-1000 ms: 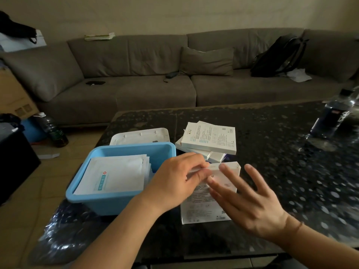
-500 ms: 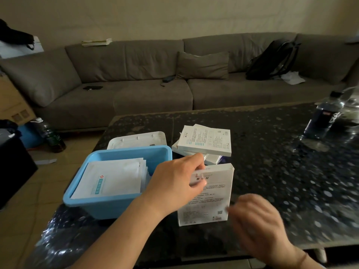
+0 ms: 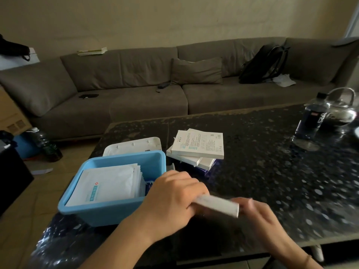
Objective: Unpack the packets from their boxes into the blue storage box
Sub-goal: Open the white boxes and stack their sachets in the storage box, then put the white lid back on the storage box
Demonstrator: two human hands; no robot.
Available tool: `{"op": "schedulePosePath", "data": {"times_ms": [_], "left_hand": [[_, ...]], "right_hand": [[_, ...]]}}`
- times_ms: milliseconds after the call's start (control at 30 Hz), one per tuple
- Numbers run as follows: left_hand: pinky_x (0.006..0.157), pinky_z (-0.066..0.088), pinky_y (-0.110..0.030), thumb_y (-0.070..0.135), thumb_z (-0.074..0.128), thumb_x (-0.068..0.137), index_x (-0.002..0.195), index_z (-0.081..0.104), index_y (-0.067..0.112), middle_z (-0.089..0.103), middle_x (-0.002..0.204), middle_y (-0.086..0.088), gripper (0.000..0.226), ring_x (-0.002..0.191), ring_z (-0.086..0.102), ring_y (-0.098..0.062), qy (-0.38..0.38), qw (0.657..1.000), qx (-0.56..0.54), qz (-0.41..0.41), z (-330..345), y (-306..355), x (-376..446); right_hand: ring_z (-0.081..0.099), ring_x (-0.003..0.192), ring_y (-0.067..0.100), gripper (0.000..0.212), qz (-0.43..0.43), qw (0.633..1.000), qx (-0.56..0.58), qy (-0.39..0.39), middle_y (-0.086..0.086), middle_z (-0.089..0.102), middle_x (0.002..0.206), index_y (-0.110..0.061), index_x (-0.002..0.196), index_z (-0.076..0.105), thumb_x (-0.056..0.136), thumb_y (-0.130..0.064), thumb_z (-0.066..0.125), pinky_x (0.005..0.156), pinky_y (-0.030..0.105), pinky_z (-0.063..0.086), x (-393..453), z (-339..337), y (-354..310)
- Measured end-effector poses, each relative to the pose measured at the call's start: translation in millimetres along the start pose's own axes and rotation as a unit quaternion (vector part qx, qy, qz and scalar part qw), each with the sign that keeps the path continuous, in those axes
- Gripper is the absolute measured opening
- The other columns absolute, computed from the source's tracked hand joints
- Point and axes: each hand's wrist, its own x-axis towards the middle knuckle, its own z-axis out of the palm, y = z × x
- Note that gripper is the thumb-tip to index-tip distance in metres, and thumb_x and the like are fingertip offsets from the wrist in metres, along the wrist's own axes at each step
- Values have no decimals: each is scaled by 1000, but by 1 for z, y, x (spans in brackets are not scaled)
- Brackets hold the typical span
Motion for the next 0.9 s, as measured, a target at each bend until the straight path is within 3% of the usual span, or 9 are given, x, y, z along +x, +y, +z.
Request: {"op": "schedulePosePath", "data": {"times_ms": [100, 233, 300, 367, 467, 567, 667, 733, 900], "left_hand": [[103, 38, -38, -6, 71, 67, 91, 72, 21, 70, 93, 13, 35, 96, 58, -13, 43, 995, -41, 83, 14, -7, -3], [118, 22, -42, 0, 76, 79, 94, 67, 21, 70, 113, 11, 27, 124, 53, -13, 78, 985, -124, 89, 35, -10, -4], [120, 18, -47, 4, 78, 80, 98, 63, 24, 64, 128, 10, 31, 137, 42, -16, 79, 988, -110, 76, 51, -8, -4], [121, 13, -50, 12, 80, 79, 117, 58, 33, 41, 151, 12, 49, 149, 20, -15, 25, 997, -69, 21, 62, 0, -3], [120, -8, -36, 48, 65, 88, 151, 18, 42, -13, 157, 29, 79, 145, -24, -2, -122, 987, -51, -93, 81, 19, 6], [124, -1, -39, 57, 52, 92, 155, 16, 33, -9, 161, 22, 76, 147, -18, -5, -147, 976, -78, -140, 118, 27, 22], [115, 34, -45, 50, 52, 89, 137, 47, 26, 31, 153, 9, 54, 141, 27, -16, -168, 975, -70, -131, 150, 27, 42], [105, 46, -41, 43, 59, 83, 123, 56, 25, 43, 142, 8, 44, 128, 41, -14, -165, 976, -58, -133, 167, 28, 53], [119, 12, -53, 29, 56, 95, 142, 40, 19, 24, 158, -2, 50, 144, 17, -24, -194, 971, -27, -137, 174, 30, 70]], "right_hand": [[70, 91, 19, 91, 100, 992, 65, 45, 10, 75, 98, -6, 91, 76, 57, -89, 58, 80, 29, 52, 6, -16, -3], [70, 100, 29, 33, 231, 969, 87, -23, 10, 74, 106, -14, 119, 64, 90, -30, 62, 90, 45, 55, 5, -37, -11], [67, 102, 40, 35, 257, 951, 169, -5, 21, 70, 112, -12, 119, 64, 84, -17, 64, 91, 48, 48, 2, -50, -13], [64, 95, 40, 43, 258, 940, 214, 64, 27, 68, 111, -12, 119, 63, 77, -16, 69, 86, 49, 49, 3, -61, -5], [65, 86, 33, 33, 262, 933, 189, 161, 24, 68, 106, -14, 117, 60, 85, -13, 68, 73, 44, 55, 8, -73, 7], [68, 91, 32, 33, 263, 931, 121, 223, 16, 70, 105, -18, 119, 57, 89, -18, 69, 75, 45, 58, 20, -84, 18], [68, 91, 23, 39, 236, 938, -43, 252, 6, 70, 106, -23, 121, 56, 86, -29, 72, 76, 40, 56, 36, -92, 25], [63, 94, 16, 43, 232, 926, -165, 247, -2, 68, 106, -27, 123, 56, 84, -40, 71, 78, 37, 52, 47, -98, 26], [37, 134, 22, 45, 304, 844, -410, 165, -6, 51, 140, -38, 129, 53, 87, -52, 62, 110, 43, 36, 66, -105, 18]]}}
